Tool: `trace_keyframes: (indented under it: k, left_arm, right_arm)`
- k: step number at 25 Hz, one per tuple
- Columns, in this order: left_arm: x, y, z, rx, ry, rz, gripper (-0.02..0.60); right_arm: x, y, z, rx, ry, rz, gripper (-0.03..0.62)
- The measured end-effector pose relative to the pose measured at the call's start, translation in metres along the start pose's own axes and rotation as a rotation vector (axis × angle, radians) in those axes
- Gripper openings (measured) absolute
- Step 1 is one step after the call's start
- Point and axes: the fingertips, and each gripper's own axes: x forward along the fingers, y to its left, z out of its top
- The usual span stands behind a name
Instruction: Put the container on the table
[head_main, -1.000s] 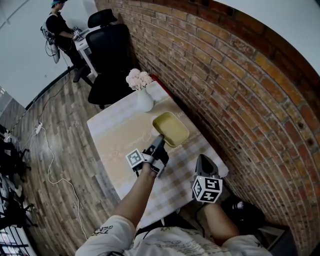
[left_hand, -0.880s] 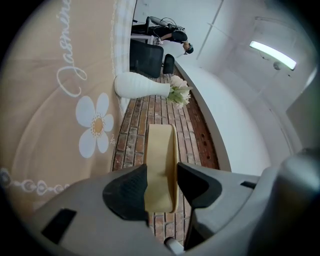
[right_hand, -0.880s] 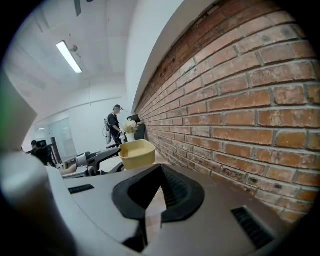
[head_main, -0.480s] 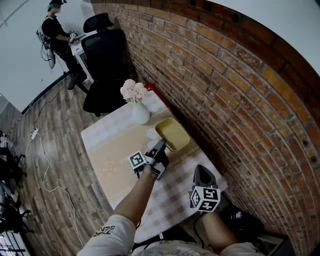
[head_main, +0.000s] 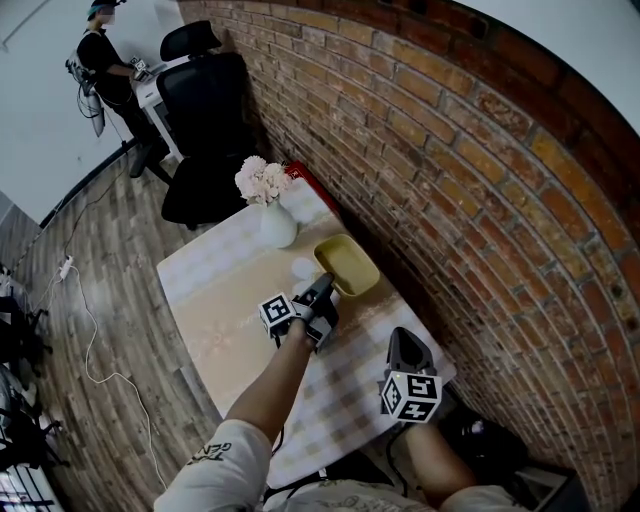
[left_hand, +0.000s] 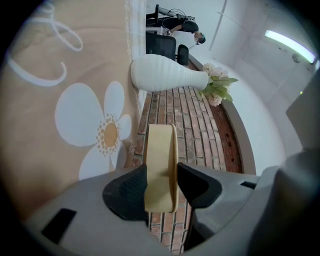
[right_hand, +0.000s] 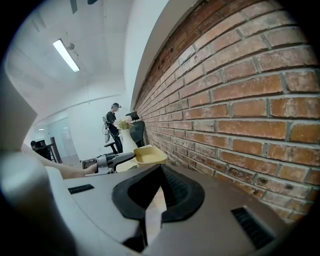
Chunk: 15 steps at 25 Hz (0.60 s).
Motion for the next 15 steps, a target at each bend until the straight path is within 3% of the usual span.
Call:
trace_keyframes:
  k: [11,15]
  left_arm:
    - [0.008,0.025,-0.003,0.062,0.06,0.171,0.198]
    - [0.008,0.031,-0.003,0.067,0.067,0.197,0.198]
  right_arm:
    - [-0.002,-0.002,0.004,0.003,-0.005,-0.013,0.002]
    - [-0.002,-0.006,0.002,0.008,-0.003,-0.017,0.002]
